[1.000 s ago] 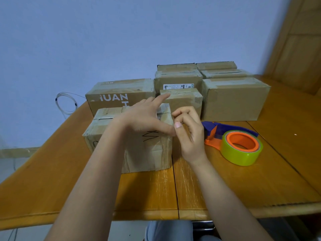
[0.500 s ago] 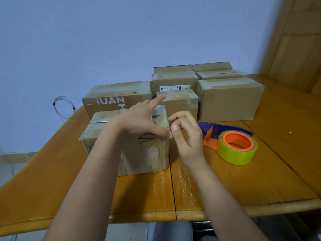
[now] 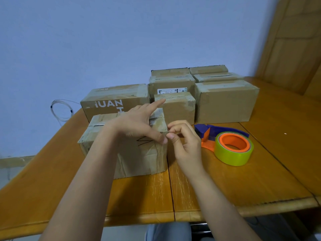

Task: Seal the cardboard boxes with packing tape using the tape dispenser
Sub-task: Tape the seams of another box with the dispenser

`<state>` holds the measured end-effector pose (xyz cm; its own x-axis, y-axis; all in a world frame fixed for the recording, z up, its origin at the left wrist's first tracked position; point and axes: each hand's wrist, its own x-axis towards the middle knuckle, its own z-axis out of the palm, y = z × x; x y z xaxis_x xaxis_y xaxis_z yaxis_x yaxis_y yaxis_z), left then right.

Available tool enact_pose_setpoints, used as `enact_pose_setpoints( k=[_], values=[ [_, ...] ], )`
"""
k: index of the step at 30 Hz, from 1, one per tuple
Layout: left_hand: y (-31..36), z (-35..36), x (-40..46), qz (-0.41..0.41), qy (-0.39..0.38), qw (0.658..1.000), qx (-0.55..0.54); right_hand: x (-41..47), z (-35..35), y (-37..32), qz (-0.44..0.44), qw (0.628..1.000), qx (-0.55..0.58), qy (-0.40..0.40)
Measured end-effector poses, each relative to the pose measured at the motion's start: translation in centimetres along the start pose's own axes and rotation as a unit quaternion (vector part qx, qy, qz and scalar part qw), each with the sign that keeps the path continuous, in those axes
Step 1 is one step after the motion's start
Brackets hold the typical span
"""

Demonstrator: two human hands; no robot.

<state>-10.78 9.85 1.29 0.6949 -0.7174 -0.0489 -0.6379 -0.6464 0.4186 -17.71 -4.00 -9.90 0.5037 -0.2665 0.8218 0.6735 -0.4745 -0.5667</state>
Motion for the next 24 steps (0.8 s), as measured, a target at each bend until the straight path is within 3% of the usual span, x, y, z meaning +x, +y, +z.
enact_pose_setpoints(
  k=[12, 17, 21, 24],
  values=[
    [0.9, 0.2, -0.7, -0.001, 0.019, 0.995, 0.096, 0.2, 0.9, 0.1, 0.153, 0.964, 0.212, -0.044],
    [1.8, 0.9, -0.8, -0.016, 0.029, 0.972, 0.233, 0.3, 0.9, -0.4, 0.136, 0.968, 0.205, -0.043],
    [2.0, 0.9, -1.0, -0.009, 0.036, 0.971, 0.235, 0.2, 1.0, -0.5, 0.117, 0.975, 0.187, -0.032],
    [1.8, 1.0, -1.0, -0.003, 0.033, 0.974, 0.226, 0.1, 1.0, -0.4, 0.155, 0.970, 0.184, -0.043]
  ],
)
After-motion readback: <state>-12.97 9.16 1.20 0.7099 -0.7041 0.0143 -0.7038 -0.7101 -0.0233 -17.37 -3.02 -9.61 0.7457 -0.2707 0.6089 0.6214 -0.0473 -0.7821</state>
